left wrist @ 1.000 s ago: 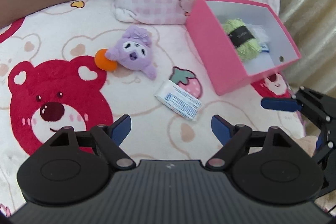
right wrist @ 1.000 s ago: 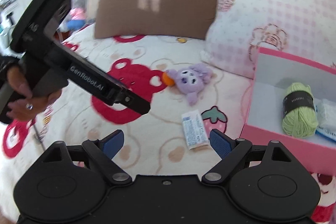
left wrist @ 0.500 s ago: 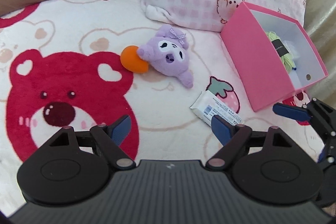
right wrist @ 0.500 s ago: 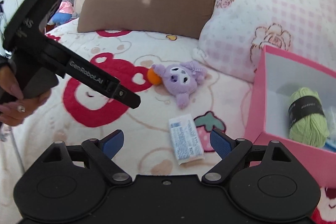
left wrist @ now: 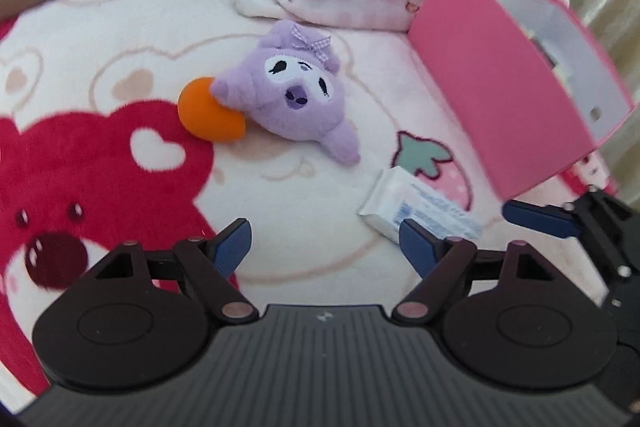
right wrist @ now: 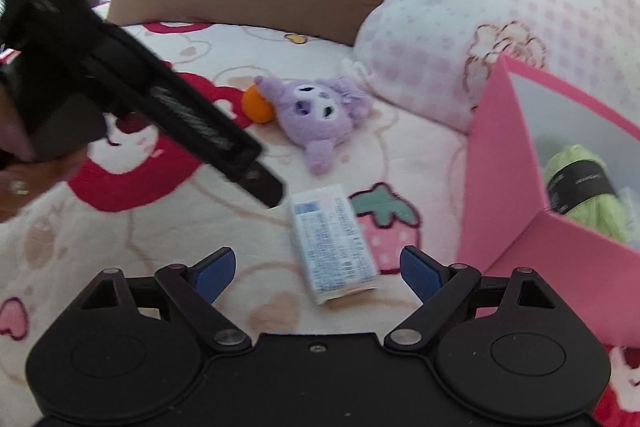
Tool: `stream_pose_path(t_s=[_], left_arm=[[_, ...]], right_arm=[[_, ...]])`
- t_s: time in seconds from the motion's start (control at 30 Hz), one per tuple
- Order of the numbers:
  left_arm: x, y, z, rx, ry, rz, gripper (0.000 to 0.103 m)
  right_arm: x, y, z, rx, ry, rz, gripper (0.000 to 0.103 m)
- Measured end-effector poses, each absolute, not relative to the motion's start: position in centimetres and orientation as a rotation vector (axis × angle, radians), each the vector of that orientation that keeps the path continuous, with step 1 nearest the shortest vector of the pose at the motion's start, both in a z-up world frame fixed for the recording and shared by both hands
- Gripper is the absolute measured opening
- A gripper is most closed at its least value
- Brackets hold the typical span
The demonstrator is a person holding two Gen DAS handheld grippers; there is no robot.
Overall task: Organize objects
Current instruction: 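Lower the left tool onto the white wipes pack and close on it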
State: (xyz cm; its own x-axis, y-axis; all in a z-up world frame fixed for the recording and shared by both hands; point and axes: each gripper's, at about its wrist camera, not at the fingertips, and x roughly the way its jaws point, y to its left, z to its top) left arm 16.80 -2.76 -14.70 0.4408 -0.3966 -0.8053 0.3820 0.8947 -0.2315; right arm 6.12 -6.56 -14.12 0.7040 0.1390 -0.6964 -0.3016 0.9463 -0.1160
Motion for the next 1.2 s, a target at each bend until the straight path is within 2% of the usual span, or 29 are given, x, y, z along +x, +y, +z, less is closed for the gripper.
stream_pose_path(t_s=[0.2,0.43,0.67,0.7,0.77,0.83,0.93,1.1,1.2], left_arm=[[17.1,-3.9,-14.8,-0.051,1.018,-0.524,0.076],[17.6,-6.4,-15.5,-0.083,1.032,-0.6,0.056],[18.1,-7.0,-15.2,-0.035,0.984,-0.571,0.055],[18.2,-6.8,-15.2,-0.058,0.992,-0.578,0.054],[18.2,-6.7,-15.3,-0.078,1.006,-0.602,0.042],[17.9,-6.5,-15.4,-0.095,1.011,-0.61,0.04],[18.0,-6.0,-15.4,-0.097,1.026,-0.638,0.04],[17.9,-4.9,-15.4,-0.219,1.187,-0.655,0.041],[16.6,-4.8,-15.6,-0.257,1.25,-0.639,0.044]], right_arm=[[6.4,-7.1,-15.9,-0.245,0.795,0.175,0.092],[6.7,-9.0,-15.6,-0.09,0.836,0.207,0.089],[6.2,-10.2,-14.9,0.046,0.87,0.293,0.087],[6.4,-10.1,-15.0,0.055,0.875,0.297,0.084],[6.7,-10.1,-15.1,0.074,0.884,0.305,0.075],[7.0,-10.2,-15.2,0.087,0.891,0.299,0.059],[7.0,-10.7,-14.8,0.071,0.895,0.293,0.046],[7.2,-11.4,-14.9,0.083,0.912,0.274,0.047],[7.3,-11.5,-14.9,0.077,0.915,0.288,0.051]])
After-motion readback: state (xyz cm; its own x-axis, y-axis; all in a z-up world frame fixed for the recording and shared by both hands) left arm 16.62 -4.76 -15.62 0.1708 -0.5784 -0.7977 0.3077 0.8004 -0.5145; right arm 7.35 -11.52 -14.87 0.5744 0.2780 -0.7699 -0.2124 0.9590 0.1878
